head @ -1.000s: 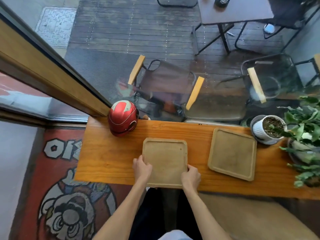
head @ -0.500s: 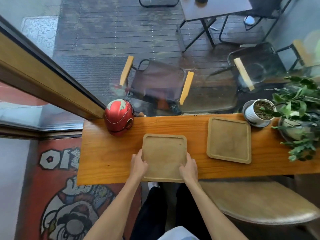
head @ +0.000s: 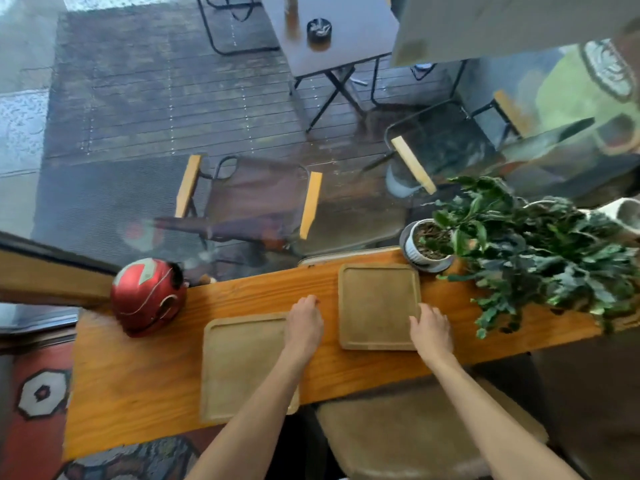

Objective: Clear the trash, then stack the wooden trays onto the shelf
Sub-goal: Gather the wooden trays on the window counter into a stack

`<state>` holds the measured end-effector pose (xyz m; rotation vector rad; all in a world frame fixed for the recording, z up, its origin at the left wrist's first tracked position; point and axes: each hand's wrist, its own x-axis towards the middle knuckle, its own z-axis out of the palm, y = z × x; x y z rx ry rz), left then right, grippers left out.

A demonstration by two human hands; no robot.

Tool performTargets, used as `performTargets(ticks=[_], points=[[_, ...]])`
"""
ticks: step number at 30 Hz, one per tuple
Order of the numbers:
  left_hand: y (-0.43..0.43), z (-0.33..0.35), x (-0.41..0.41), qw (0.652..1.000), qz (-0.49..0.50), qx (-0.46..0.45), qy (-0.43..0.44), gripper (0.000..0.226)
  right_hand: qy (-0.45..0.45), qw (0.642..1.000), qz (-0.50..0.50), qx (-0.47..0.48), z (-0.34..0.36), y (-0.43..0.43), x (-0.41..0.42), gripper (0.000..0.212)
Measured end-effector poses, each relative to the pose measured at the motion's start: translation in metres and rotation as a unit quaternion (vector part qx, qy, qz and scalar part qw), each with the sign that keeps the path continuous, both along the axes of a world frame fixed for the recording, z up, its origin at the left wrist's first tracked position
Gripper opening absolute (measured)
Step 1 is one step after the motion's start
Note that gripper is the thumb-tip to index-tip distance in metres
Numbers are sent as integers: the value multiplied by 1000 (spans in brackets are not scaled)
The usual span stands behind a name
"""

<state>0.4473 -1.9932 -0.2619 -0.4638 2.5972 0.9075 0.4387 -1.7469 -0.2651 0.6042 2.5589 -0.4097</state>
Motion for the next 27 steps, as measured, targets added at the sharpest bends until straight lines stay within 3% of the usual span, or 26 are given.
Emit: performTargets(ticks=[3, 6, 10, 15, 21, 27], points=[[42, -12, -22, 990, 92, 78, -76, 24, -19, 992, -87, -93, -19, 19, -15, 36], [67, -23, -28, 981, 110, 102, -124, 35, -17, 974, -167, -150, -31, 22, -28, 42], [73, -34, -29, 977, 130, 90, -142, 51, -26, 966, -203, -158, -42, 20, -31, 49], [53, -36, -41, 952, 156, 174, -196, 59, -14, 962, -232, -143, -44, 6, -30, 51], [3, -9, -29, 953, 191, 183, -151, 56, -2, 965, -219, -144, -17, -38, -18, 50], [-104, 24, 16, 946, 243, 199, -81, 48, 53, 962, -179, -201, 17, -137, 18, 45]])
